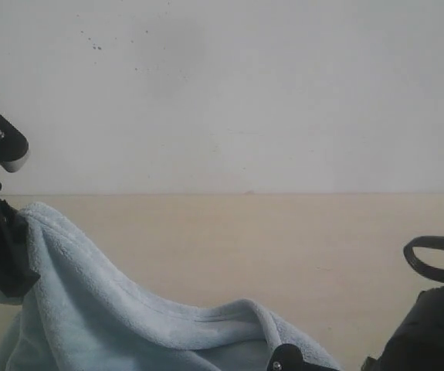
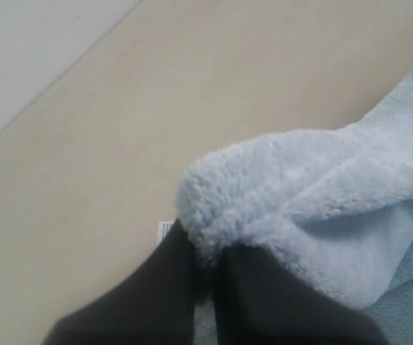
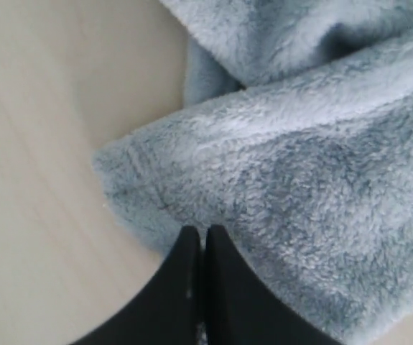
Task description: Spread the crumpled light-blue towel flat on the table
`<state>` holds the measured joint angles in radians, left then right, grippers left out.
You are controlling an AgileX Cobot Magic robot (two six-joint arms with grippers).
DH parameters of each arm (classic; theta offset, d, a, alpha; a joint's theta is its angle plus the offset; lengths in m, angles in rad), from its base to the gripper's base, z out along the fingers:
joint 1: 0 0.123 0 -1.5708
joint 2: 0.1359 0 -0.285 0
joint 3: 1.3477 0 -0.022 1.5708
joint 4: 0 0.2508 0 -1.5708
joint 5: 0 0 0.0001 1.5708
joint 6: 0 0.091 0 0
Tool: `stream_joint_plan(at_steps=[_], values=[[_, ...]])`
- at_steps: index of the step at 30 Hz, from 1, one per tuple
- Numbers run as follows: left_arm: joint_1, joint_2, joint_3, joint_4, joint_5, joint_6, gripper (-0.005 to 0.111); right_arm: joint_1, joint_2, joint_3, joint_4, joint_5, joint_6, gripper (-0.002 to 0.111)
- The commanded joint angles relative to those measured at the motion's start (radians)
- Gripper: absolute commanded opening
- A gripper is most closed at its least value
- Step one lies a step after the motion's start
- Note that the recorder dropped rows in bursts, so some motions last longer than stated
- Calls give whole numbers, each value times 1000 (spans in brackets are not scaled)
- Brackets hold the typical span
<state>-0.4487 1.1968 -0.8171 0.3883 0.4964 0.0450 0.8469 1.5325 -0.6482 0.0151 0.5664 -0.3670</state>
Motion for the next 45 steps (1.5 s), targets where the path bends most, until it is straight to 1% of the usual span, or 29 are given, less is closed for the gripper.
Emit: stream_joint_plan(at_steps=[1, 4, 6, 8, 11, 13, 15, 23, 26, 28, 29, 32, 34, 36, 40, 42, 45], values=[[-3, 1, 3, -12, 1, -7, 4, 0, -1, -13, -51, 46, 55, 0], [-3, 1, 3, -12, 1, -7, 4, 0, -1, -15, -53, 51, 52, 0], [-3, 1, 3, -12, 1, -7, 4, 0, -1, -20, -92, 53, 84, 0], [-3, 1, 3, -12, 1, -7, 4, 0, -1, -35, -213, 57, 258, 0], [-3, 1, 3, -12, 3, -7, 4, -2, -1, -38, -474, 37, 537, 0], [-3, 1, 3, -12, 9, -7, 4, -25, -1, -38, -610, 21, 722, 0], [-3, 1, 3, -9, 15, -7, 4, -68, -1, -38, -648, 4, 779, 0], [-3, 1, 3, -9, 15, -7, 4, -269, 0, -38, -648, 18, 805, 0], [-3, 1, 3, -9, 15, -7, 4, -300, 0, -38, -646, 23, 803, 2], [-3, 1, 3, -9, 18, -7, 4, -300, 0, -38, -641, 17, 803, 9], [-3, 1, 3, -9, 20, -7, 4, -300, 0, -38, -626, 1, 803, 17], [-3, 1, 3, -9, 20, -7, 4, -300, 0, -38, -612, -26, 803, 32], [-3, 1, 3, -9, 22, -7, 4, -300, 0, -38, -612, -37, 803, 39], [-3, 1, 3, -9, 25, -7, 4, -300, 0, -40, -612, -39, 803, 41], [-3, 1, 3, -9, 27, -7, 4, -278, -20, -76, -588, -13, 798, 40], [-3, 1, 3, -9, 27, -7, 4, -246, -50, -102, -560, 25, 751, 40], [-3, 1, 3, -9, 27, -7, 4, -180, -101, -115, -475, 50, 614, 40]])
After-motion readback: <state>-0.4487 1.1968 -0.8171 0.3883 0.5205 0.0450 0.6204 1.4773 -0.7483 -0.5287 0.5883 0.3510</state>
